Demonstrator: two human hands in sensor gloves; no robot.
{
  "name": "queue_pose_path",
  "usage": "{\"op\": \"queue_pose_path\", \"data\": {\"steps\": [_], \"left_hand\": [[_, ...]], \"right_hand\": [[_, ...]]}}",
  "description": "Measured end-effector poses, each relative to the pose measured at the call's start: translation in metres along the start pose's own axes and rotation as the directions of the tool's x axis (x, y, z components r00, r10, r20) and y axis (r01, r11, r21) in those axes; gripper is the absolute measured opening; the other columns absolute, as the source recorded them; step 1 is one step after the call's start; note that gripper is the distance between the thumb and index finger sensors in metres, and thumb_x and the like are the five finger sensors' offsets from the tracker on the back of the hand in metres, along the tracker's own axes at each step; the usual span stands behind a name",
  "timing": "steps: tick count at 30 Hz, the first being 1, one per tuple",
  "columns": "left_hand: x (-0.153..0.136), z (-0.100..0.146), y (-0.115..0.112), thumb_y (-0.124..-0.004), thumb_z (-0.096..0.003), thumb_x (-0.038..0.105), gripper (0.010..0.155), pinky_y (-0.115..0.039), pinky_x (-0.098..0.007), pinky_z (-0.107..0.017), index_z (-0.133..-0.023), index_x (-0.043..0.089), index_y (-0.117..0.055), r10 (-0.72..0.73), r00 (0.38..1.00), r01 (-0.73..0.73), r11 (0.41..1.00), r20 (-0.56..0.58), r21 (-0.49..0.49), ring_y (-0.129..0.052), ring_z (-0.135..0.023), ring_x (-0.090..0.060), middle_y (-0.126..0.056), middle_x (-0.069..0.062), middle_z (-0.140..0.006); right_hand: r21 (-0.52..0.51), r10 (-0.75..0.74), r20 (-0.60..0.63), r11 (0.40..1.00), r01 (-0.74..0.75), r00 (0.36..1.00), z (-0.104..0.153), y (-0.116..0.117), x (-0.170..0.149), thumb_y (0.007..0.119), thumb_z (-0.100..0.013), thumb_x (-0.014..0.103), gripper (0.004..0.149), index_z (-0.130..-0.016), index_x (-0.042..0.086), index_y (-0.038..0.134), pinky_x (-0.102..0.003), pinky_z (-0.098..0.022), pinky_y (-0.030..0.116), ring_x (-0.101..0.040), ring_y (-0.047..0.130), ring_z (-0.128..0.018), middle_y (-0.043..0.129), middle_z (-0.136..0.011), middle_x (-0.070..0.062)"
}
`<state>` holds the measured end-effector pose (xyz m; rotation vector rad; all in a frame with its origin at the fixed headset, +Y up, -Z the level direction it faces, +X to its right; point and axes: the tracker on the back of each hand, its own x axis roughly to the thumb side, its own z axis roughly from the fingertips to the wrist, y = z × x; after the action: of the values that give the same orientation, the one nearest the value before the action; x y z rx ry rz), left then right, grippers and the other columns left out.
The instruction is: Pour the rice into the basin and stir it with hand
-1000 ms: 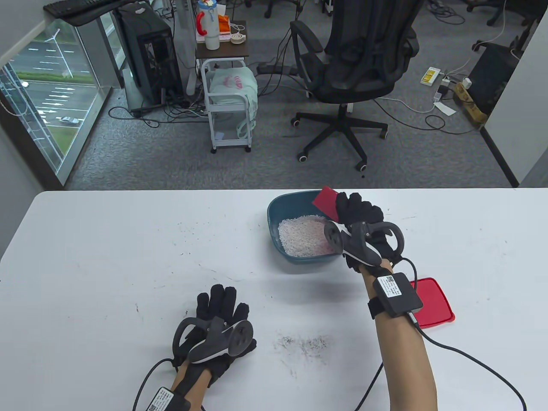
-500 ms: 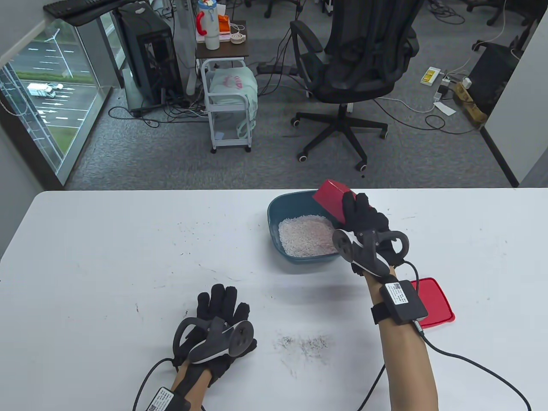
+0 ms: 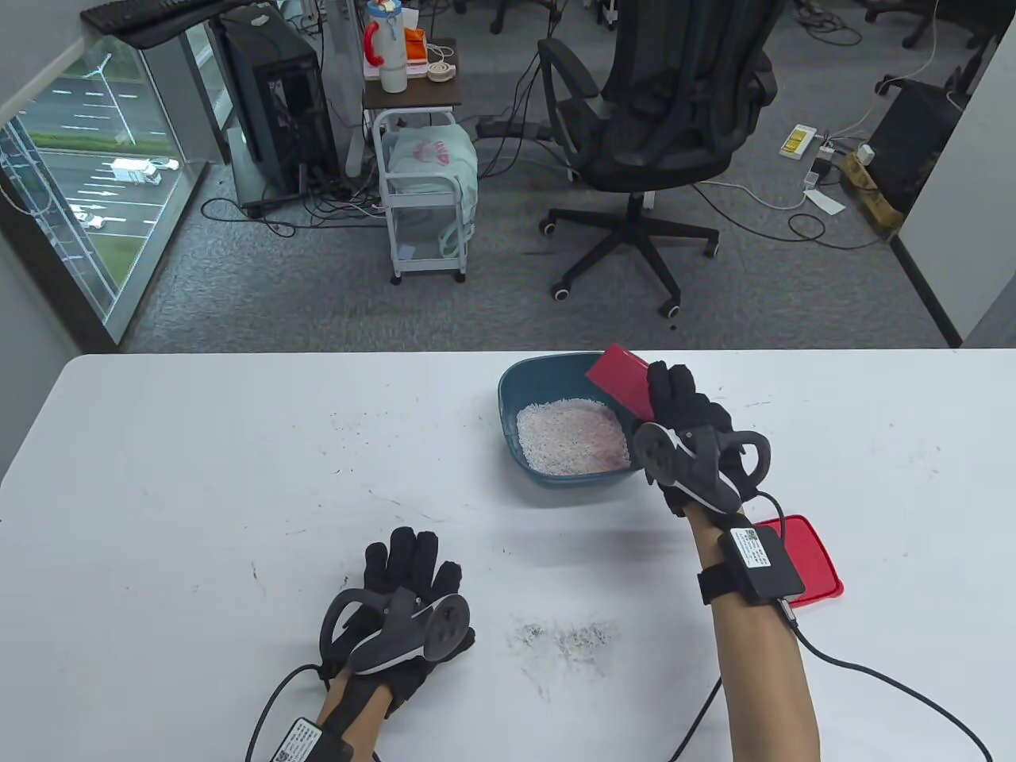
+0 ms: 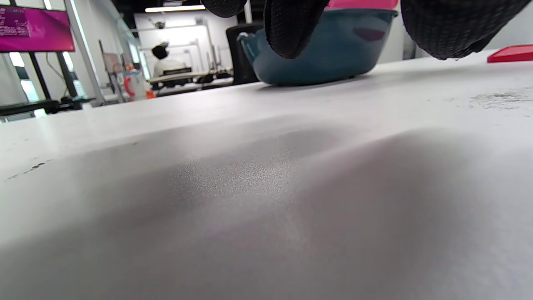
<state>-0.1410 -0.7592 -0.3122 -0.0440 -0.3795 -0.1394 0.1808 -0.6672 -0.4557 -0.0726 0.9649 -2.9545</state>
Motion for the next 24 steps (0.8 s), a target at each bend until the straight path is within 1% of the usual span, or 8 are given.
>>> {"op": "queue_pose_path", "data": {"steps": [2, 4, 7, 9, 11, 13, 15, 24], "left_hand": [[0.000, 0.000, 0.000, -0.076, -0.0339, 0.070, 0.089, -0.038, -0.077, -0.073, -0.108, 0.022, -0.066, -0.004, 1.000, 0.004, 1.000, 0.000, -0.001, -0.034, -0.108, -0.059, -0.038, -0.025, -0.119], [0.000, 0.000, 0.000, -0.076, -0.0339, 0.070, 0.089, -0.038, -0.077, -0.073, -0.108, 0.022, -0.066, -0.005, 1.000, 0.005, 1.000, -0.001, -0.001, -0.034, -0.108, -0.059, -0.038, -0.025, -0.119], [-0.001, 0.000, 0.000, -0.076, -0.0340, 0.069, 0.089, -0.038, -0.077, -0.073, -0.108, 0.022, -0.066, -0.002, 1.000, 0.002, 1.000, -0.002, 0.000, -0.035, -0.107, -0.059, -0.038, -0.025, -0.119], [-0.001, 0.000, 0.000, -0.076, -0.0340, 0.070, 0.089, -0.038, -0.077, -0.073, -0.108, 0.022, -0.066, -0.006, 1.000, 0.006, 1.000, -0.002, 0.000, -0.035, -0.108, -0.059, -0.038, -0.025, -0.119], [-0.001, 0.000, 0.000, -0.076, -0.0341, 0.069, 0.089, -0.038, -0.077, -0.073, -0.108, 0.022, -0.066, -0.003, 1.000, 0.003, 1.000, -0.001, 0.000, -0.035, -0.108, -0.059, -0.038, -0.025, -0.119], [0.000, 0.000, 0.000, -0.076, -0.0340, 0.069, 0.089, -0.038, -0.077, -0.073, -0.108, 0.022, -0.066, -0.008, 1.000, 0.008, 1.000, 0.000, -0.003, -0.035, -0.107, -0.059, -0.038, -0.025, -0.119], [0.000, 0.000, 0.000, -0.076, -0.0341, 0.069, 0.089, -0.038, -0.077, -0.073, -0.108, 0.022, -0.066, -0.008, 1.000, 0.008, 1.000, 0.000, -0.004, -0.035, -0.107, -0.059, -0.038, -0.025, -0.119], [-0.001, 0.000, 0.000, -0.076, -0.0343, 0.069, 0.088, -0.038, -0.077, -0.073, -0.108, 0.022, -0.067, -0.008, 1.000, 0.008, 1.000, -0.006, -0.006, -0.035, -0.108, -0.059, -0.038, -0.025, -0.119]], "right_hand": [[0.185, -0.017, 0.024, 0.983, 0.013, 1.000, -0.003, 0.004, 0.000, 0.096, -0.022, 0.044, 0.085, -0.095, 0.015, 0.064, -0.048, -0.032, 0.091, -0.033, 0.104, -0.042, 0.071, -0.091, -0.017], [-0.006, -0.019, 0.025, 1.000, 0.019, 1.000, 0.002, -0.001, -0.002, 0.096, -0.020, 0.044, 0.083, -0.093, 0.015, 0.068, -0.048, -0.030, 0.091, -0.033, 0.105, -0.040, 0.073, -0.089, -0.018], [0.108, -0.002, -0.001, 0.994, 0.003, 1.000, 0.002, 0.002, -0.005, 0.094, -0.022, 0.046, 0.084, -0.094, 0.014, 0.065, -0.050, -0.033, 0.090, -0.034, 0.103, -0.043, 0.071, -0.090, -0.018], [-0.007, -0.021, -0.028, 1.000, 0.021, 0.999, 0.005, 0.003, -0.007, 0.094, -0.021, 0.045, 0.082, -0.093, 0.014, 0.068, -0.050, -0.030, 0.090, -0.035, 0.103, -0.040, 0.072, -0.088, -0.019], [0.133, -0.006, 0.009, 0.991, 0.005, 1.000, 0.003, 0.006, -0.006, 0.094, -0.023, 0.045, 0.083, -0.094, 0.014, 0.064, -0.051, -0.033, 0.088, -0.036, 0.102, -0.044, 0.069, -0.090, -0.019], [-0.011, -0.013, -0.008, 1.000, 0.013, 1.000, 0.008, 0.003, -0.007, 0.094, -0.022, 0.045, 0.083, -0.093, 0.014, 0.067, -0.050, -0.031, 0.089, -0.035, 0.103, -0.041, 0.072, -0.088, -0.020], [0.082, -0.026, -0.005, 0.996, 0.026, 1.000, 0.006, 0.004, -0.008, 0.094, -0.023, 0.045, 0.082, -0.094, 0.014, 0.066, -0.051, -0.033, 0.088, -0.036, 0.102, -0.043, 0.071, -0.089, -0.020], [0.045, -0.034, -0.046, 0.998, 0.036, 0.998, 0.005, -0.001, -0.013, 0.094, -0.022, 0.045, 0.081, -0.093, 0.015, 0.068, -0.051, -0.033, 0.088, -0.036, 0.102, -0.043, 0.073, -0.089, -0.019]]}}
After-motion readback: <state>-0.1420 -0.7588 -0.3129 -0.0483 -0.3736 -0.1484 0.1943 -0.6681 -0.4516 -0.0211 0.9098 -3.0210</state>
